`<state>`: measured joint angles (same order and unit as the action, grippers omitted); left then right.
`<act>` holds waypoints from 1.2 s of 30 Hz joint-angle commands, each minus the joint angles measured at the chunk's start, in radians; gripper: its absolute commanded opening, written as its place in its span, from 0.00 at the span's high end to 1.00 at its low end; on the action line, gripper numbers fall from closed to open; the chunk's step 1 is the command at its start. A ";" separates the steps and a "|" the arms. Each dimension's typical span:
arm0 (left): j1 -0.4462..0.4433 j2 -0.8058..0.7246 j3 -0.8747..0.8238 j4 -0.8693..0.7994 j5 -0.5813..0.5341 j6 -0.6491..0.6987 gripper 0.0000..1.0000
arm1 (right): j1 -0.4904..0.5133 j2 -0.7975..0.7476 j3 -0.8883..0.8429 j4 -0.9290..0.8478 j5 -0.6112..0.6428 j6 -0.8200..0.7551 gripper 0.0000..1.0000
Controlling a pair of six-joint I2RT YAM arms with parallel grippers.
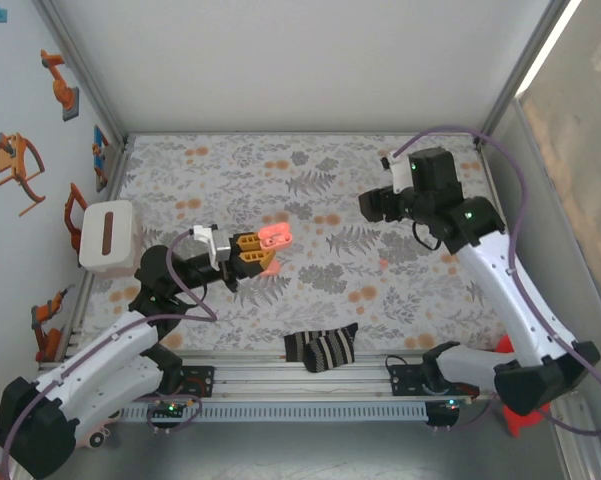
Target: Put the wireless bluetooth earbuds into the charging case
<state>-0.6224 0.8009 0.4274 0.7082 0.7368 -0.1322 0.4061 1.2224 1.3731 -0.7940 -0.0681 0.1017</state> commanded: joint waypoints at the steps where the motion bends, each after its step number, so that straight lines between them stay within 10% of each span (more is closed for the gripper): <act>1: -0.006 -0.030 -0.006 -0.066 -0.004 0.047 1.00 | -0.097 0.110 0.003 -0.155 -0.133 0.079 0.22; 36: -0.005 -0.067 -0.037 -0.092 -0.004 0.041 1.00 | -0.248 0.747 0.037 -0.318 -0.199 -0.010 0.55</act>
<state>-0.6224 0.7475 0.4019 0.5938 0.7288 -0.0956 0.1627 1.9514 1.3785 -1.0794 -0.2760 0.1036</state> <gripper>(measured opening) 0.220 0.451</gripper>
